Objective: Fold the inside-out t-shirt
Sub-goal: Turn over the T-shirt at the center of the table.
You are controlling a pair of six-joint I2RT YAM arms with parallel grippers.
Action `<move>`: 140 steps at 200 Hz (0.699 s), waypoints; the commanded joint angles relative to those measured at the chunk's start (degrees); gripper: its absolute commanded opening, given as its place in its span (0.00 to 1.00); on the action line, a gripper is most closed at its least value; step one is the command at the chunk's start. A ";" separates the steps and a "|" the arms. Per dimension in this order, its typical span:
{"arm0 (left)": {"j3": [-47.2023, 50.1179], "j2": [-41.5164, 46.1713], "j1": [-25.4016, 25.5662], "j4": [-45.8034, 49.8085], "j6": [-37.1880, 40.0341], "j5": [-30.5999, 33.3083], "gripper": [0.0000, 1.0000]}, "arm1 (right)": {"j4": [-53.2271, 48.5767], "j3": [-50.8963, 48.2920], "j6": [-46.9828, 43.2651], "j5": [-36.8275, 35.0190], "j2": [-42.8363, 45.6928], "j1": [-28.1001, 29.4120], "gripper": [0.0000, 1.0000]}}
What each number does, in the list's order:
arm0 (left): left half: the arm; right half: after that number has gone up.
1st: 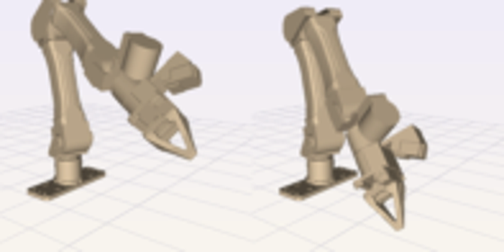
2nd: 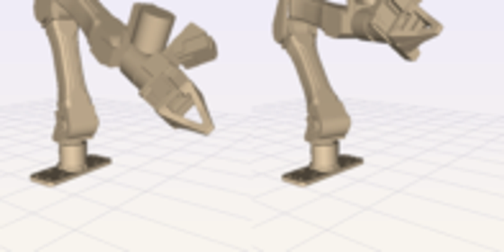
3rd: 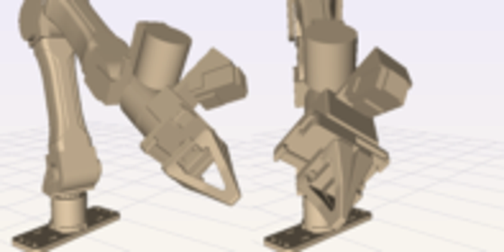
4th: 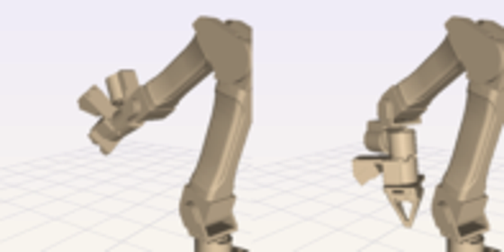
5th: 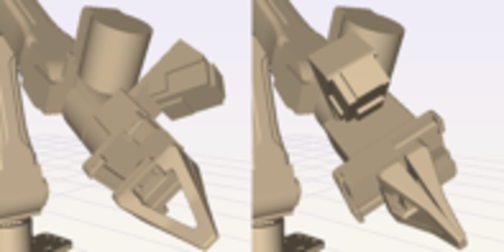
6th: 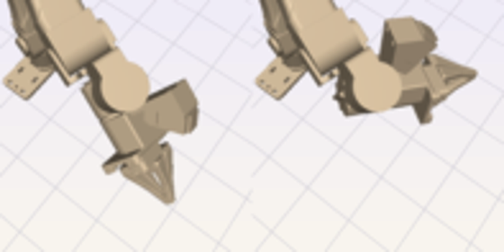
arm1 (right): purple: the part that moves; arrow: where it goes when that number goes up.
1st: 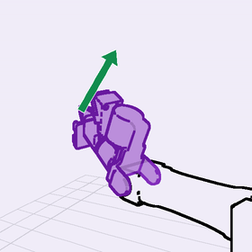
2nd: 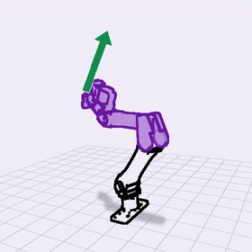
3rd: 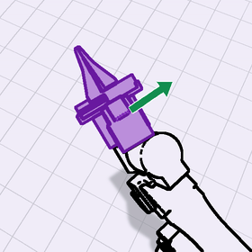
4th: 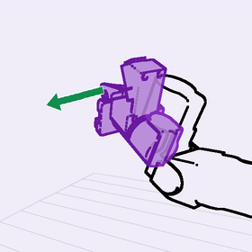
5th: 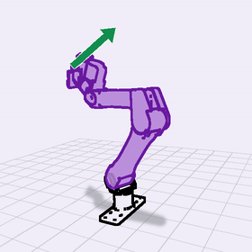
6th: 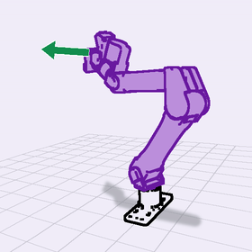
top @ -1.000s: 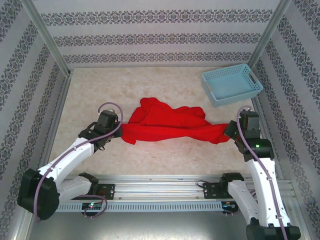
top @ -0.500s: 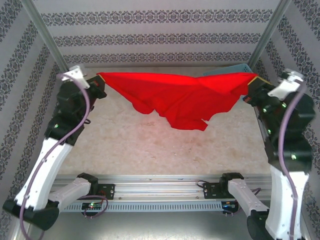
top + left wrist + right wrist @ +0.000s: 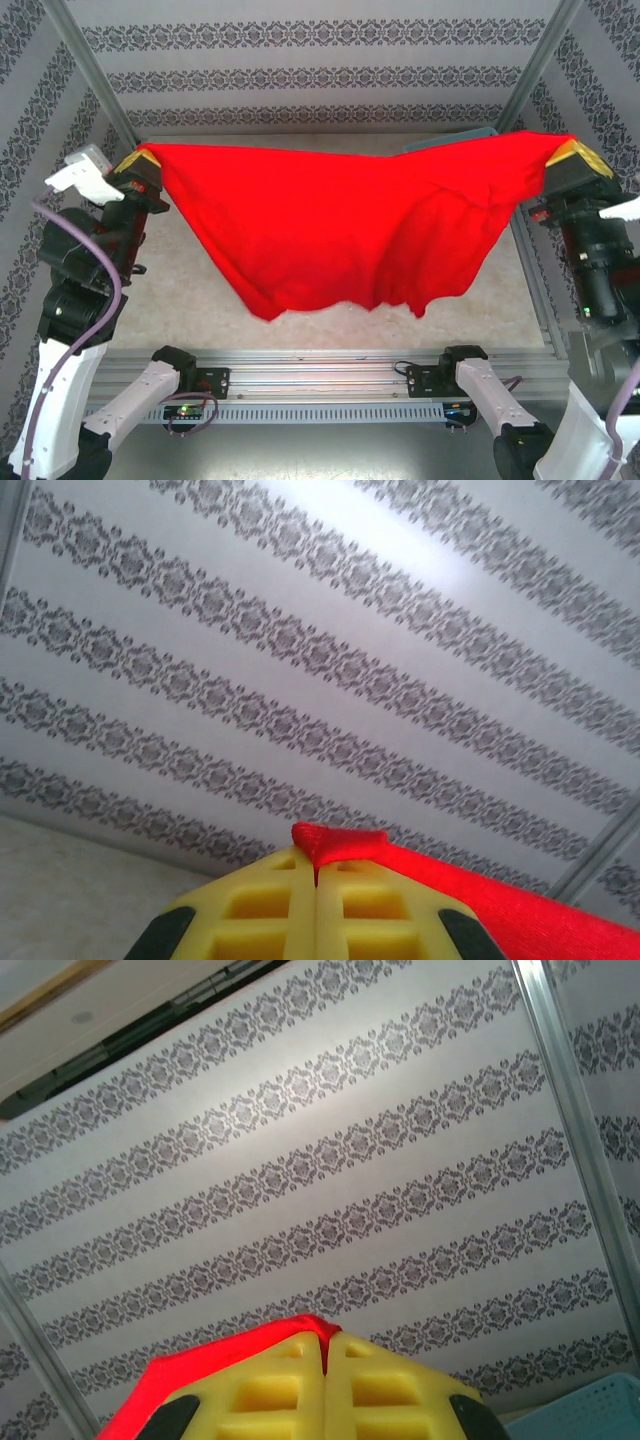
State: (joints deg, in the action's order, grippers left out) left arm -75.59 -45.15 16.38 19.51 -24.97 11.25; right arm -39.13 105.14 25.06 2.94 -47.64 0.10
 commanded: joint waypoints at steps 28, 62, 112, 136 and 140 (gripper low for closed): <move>-3.41 -11.73 -0.64 8.37 1.97 3.69 0.00 | 3.60 -6.80 -0.45 1.34 -5.87 -0.38 0.00; 4.19 -5.83 -0.58 1.94 0.11 2.92 0.00 | 4.57 -10.80 -0.53 3.44 -4.90 -0.36 0.00; 16.72 13.59 -0.56 -8.41 -0.74 3.53 0.00 | 7.60 -12.02 -1.37 5.22 6.15 -0.36 0.00; 16.72 17.13 -0.57 -9.12 -0.44 2.41 0.00 | 8.28 -10.53 -0.98 5.23 8.17 -0.36 0.00; 16.45 17.26 -0.58 -9.23 -0.25 1.80 0.00 | 8.37 -10.02 -0.90 5.26 8.08 -0.37 0.00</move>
State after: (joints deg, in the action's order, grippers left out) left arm -59.05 -29.19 16.38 16.45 -24.73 12.60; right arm -35.86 92.84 25.02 8.16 -40.42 0.10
